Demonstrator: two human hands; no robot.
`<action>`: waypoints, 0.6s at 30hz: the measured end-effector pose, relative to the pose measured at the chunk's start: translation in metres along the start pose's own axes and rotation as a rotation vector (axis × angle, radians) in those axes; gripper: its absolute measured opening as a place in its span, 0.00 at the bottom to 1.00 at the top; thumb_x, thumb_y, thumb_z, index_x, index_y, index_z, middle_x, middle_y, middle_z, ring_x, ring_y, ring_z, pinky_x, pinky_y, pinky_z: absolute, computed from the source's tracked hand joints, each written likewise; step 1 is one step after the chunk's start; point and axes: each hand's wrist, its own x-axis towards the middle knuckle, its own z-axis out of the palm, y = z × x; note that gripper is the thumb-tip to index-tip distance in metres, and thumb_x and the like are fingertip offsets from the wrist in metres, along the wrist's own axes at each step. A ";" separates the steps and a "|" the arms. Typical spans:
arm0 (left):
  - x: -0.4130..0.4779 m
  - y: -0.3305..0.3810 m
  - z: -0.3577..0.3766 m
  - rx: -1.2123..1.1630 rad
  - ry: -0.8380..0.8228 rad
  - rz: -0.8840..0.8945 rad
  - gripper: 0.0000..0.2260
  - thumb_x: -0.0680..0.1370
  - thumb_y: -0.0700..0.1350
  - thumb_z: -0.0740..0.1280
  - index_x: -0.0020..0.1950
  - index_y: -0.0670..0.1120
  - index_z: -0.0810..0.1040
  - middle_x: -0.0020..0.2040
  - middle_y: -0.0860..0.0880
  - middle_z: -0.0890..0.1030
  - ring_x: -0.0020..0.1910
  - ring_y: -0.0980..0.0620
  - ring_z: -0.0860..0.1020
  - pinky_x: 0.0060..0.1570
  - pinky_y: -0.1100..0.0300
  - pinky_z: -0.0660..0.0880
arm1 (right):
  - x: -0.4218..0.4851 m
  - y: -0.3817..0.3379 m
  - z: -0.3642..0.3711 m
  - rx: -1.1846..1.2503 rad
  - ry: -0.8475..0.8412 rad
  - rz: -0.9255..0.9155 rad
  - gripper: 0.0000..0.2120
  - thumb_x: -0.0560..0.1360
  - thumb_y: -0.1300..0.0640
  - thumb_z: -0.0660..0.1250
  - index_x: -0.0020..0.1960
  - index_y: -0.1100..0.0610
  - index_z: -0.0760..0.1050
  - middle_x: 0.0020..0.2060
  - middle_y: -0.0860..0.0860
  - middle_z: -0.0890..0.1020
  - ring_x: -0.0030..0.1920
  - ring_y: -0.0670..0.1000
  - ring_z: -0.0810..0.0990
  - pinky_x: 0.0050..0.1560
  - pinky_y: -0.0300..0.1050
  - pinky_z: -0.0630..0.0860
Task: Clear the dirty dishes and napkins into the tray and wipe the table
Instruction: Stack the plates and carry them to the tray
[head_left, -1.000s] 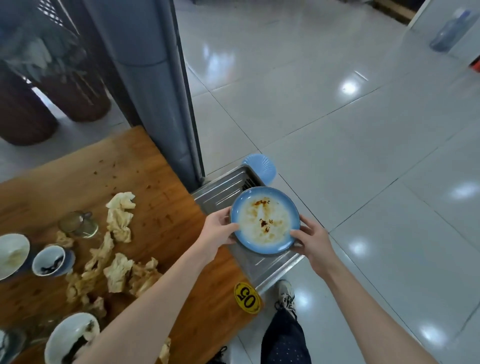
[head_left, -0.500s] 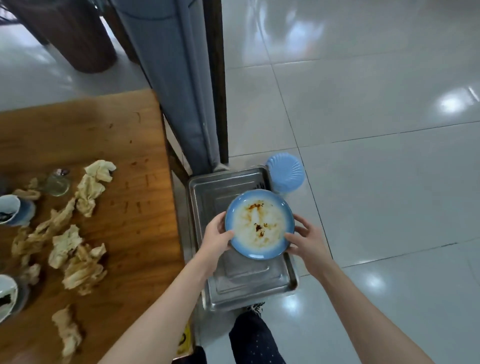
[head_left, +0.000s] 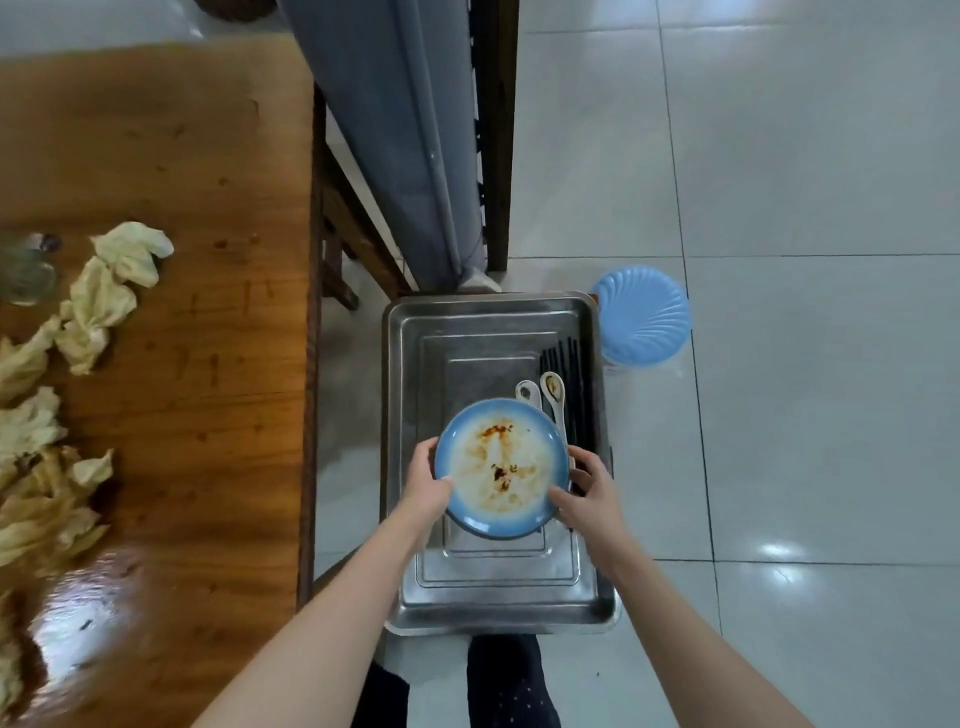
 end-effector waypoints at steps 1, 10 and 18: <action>0.009 -0.003 0.000 0.016 0.013 0.005 0.26 0.78 0.29 0.59 0.73 0.48 0.62 0.63 0.45 0.71 0.60 0.49 0.73 0.52 0.55 0.77 | 0.009 0.005 0.004 -0.012 -0.001 0.001 0.25 0.71 0.72 0.67 0.61 0.49 0.70 0.55 0.54 0.78 0.55 0.52 0.79 0.38 0.43 0.81; 0.058 -0.028 0.000 0.114 0.053 0.005 0.25 0.78 0.31 0.62 0.74 0.47 0.63 0.68 0.45 0.70 0.64 0.50 0.70 0.62 0.52 0.73 | 0.062 0.031 0.027 -0.153 0.005 -0.004 0.24 0.73 0.73 0.64 0.62 0.52 0.68 0.53 0.45 0.73 0.63 0.52 0.73 0.55 0.52 0.79; 0.069 -0.036 0.003 0.093 0.081 -0.016 0.28 0.77 0.31 0.65 0.75 0.46 0.64 0.69 0.45 0.72 0.69 0.47 0.70 0.65 0.44 0.71 | 0.074 0.036 0.031 -0.253 0.085 0.008 0.27 0.72 0.72 0.67 0.67 0.56 0.68 0.60 0.53 0.76 0.64 0.52 0.74 0.60 0.55 0.76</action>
